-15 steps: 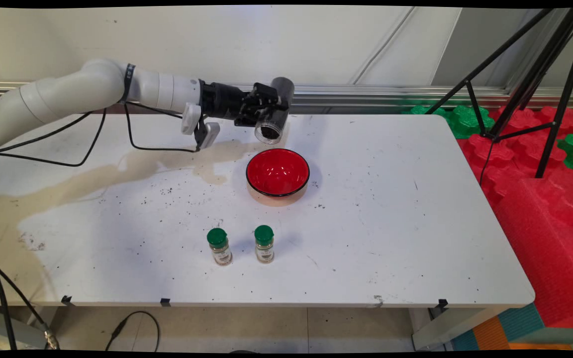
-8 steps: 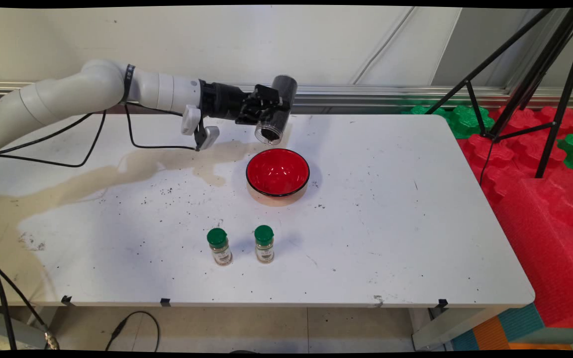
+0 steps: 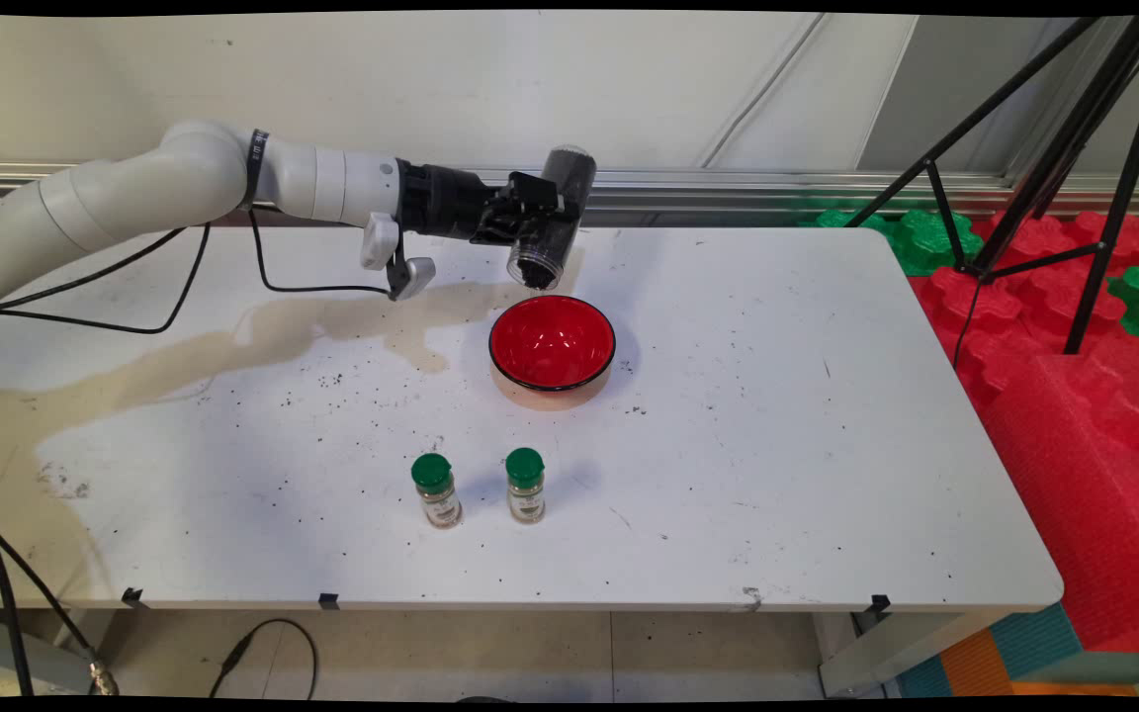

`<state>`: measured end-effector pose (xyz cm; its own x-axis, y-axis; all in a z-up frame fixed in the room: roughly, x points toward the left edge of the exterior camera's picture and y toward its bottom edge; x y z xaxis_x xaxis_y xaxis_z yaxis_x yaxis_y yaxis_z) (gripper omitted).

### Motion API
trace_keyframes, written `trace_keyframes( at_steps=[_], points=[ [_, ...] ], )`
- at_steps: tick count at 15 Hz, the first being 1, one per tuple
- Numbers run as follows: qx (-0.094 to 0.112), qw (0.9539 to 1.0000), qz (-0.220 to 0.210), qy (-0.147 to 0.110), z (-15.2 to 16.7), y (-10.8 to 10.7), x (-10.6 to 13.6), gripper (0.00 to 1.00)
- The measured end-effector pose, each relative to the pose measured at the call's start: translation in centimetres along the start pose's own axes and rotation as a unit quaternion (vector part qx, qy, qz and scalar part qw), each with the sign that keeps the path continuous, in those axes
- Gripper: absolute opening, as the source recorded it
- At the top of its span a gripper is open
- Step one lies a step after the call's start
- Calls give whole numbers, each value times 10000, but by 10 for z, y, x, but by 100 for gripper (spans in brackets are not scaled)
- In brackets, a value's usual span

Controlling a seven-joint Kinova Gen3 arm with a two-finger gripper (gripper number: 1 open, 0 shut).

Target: Pour the black seasoning powder in the red bowl

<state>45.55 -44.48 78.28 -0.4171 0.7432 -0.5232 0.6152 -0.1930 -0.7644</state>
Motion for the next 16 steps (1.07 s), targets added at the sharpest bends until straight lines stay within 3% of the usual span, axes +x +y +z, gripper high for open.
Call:
trace_keyframes(
  at_steps=[16],
  points=[
    [53, 9996, 276, -22, -1, -3, 4, 0]
  ],
)
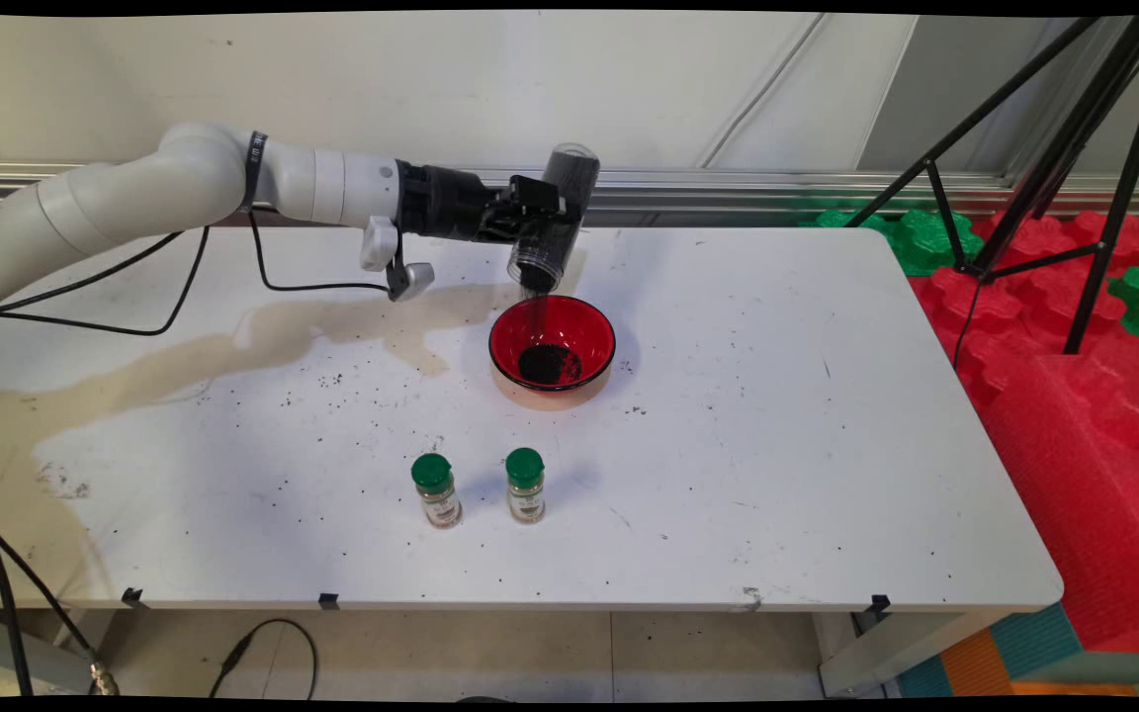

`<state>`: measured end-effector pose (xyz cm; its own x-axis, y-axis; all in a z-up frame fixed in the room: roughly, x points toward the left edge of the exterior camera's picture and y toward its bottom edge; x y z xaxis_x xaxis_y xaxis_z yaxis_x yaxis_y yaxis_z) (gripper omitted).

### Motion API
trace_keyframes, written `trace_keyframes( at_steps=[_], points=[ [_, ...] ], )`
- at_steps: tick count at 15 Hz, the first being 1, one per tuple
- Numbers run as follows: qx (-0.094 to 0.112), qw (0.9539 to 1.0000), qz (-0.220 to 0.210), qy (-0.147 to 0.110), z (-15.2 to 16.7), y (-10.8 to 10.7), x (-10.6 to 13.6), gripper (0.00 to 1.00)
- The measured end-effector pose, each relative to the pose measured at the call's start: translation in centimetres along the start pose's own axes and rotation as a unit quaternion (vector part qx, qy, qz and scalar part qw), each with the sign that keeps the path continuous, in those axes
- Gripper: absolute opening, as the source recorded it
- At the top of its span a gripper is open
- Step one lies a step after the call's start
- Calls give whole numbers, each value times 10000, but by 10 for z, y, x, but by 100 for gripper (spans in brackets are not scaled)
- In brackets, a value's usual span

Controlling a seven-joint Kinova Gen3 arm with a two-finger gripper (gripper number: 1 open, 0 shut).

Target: Pour the black seasoning powder in the red bowl

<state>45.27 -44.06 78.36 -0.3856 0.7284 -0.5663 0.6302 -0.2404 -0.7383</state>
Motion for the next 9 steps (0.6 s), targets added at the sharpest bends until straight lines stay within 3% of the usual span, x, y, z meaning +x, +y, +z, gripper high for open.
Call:
trace_keyframes(
  at_steps=[9],
  points=[
    [17, 9999, 107, -6, -2, -1, 2, 0]
  ],
)
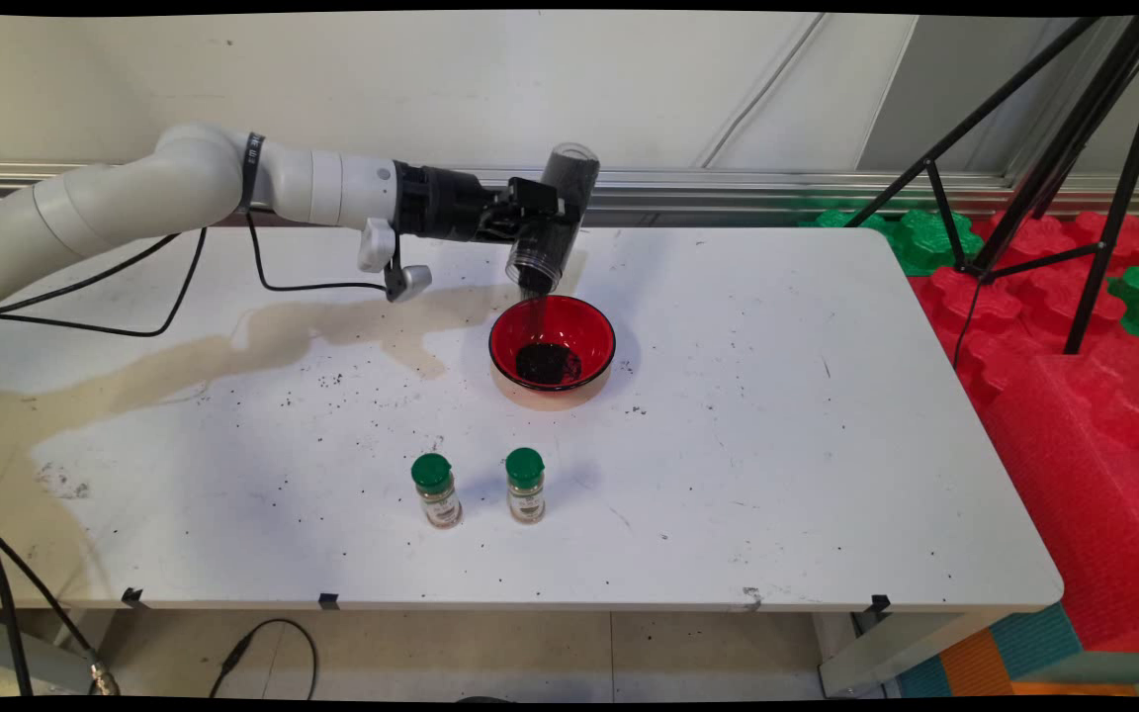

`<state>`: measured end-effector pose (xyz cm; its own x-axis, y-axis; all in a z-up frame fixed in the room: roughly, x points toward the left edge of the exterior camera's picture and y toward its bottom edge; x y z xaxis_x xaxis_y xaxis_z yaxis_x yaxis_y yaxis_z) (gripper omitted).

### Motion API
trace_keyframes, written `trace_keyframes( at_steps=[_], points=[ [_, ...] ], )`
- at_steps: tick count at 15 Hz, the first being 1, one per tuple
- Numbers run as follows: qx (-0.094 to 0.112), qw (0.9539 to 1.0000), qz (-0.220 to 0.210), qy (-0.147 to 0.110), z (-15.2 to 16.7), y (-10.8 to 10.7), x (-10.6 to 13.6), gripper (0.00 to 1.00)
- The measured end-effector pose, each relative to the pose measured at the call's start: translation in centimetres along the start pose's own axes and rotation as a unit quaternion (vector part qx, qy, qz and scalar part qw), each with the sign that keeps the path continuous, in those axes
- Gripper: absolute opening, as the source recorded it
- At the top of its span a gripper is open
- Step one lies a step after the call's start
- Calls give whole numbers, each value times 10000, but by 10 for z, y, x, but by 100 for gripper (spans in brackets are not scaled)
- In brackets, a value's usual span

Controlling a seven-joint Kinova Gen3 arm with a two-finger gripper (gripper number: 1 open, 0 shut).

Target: Pour the black seasoning powder in the red bowl

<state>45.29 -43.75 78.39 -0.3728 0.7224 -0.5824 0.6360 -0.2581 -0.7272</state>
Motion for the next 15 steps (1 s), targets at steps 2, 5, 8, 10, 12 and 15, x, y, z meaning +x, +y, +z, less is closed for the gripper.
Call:
trace_keyframes(
  at_steps=[2, 5, 8, 10, 12, 15],
  points=[
    [5, 10000, 34, 0, -1, 0, 1, 0],
    [11, 10000, 66, 0, -1, -1, 2, 0],
    [17, 9999, 104, 0, -2, -1, 3, 0],
    [22, 9999, 125, 1, -3, -2, 4, 0],
    [25, 9999, 138, 2, -3, -2, 5, 0],
    [27, 9999, 159, 3, -4, -2, 6, 0]
  ],
)
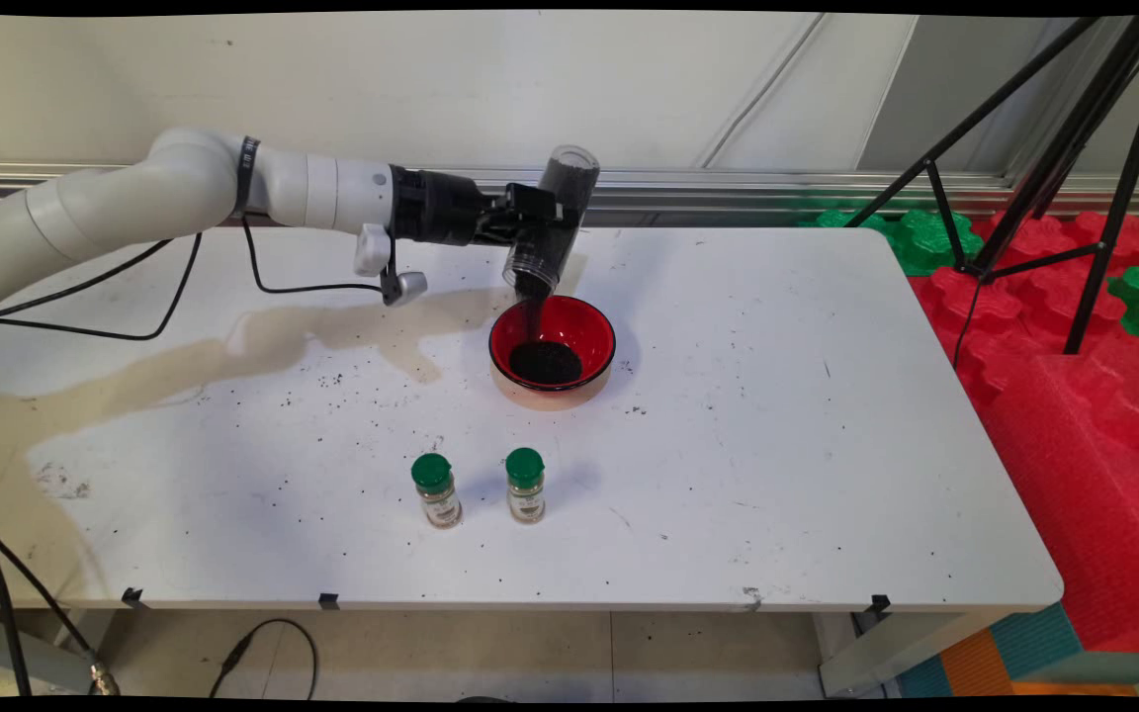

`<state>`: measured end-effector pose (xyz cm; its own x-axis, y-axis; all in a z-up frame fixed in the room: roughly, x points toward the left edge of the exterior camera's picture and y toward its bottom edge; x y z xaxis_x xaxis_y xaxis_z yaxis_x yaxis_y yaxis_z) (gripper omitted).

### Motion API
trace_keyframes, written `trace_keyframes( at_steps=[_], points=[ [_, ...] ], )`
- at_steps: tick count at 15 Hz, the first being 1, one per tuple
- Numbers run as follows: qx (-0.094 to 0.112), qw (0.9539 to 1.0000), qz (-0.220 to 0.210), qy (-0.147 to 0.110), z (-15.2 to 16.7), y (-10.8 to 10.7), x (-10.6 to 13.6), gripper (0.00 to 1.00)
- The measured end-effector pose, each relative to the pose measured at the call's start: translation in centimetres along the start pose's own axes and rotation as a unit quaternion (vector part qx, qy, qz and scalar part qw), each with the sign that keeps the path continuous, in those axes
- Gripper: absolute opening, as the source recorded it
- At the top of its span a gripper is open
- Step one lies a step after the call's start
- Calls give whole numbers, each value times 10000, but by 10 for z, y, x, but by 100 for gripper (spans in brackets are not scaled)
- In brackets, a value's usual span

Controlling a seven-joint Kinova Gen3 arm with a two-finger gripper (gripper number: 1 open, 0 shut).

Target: Pour the black seasoning powder in the red bowl

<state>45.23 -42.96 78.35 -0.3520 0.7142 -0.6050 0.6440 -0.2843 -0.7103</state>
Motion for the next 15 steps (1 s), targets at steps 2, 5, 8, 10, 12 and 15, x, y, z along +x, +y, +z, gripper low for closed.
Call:
trace_keyframes(
  at_steps=[2, 5, 8, 10, 12, 15],
  points=[
    [2, 10000, 13, 0, 0, 0, 0, 0],
    [4, 10000, 15, 0, 0, 0, 1, 0],
    [6, 10000, -7, 0, -1, -1, 1, 0],
    [7, 10000, -9, 3, -1, -1, 1, 0],
    [6, 10000, -20, 6, -1, -1, 1, 0],
    [8, 10000, -24, 14, -2, -1, 1, 0]
  ],
)
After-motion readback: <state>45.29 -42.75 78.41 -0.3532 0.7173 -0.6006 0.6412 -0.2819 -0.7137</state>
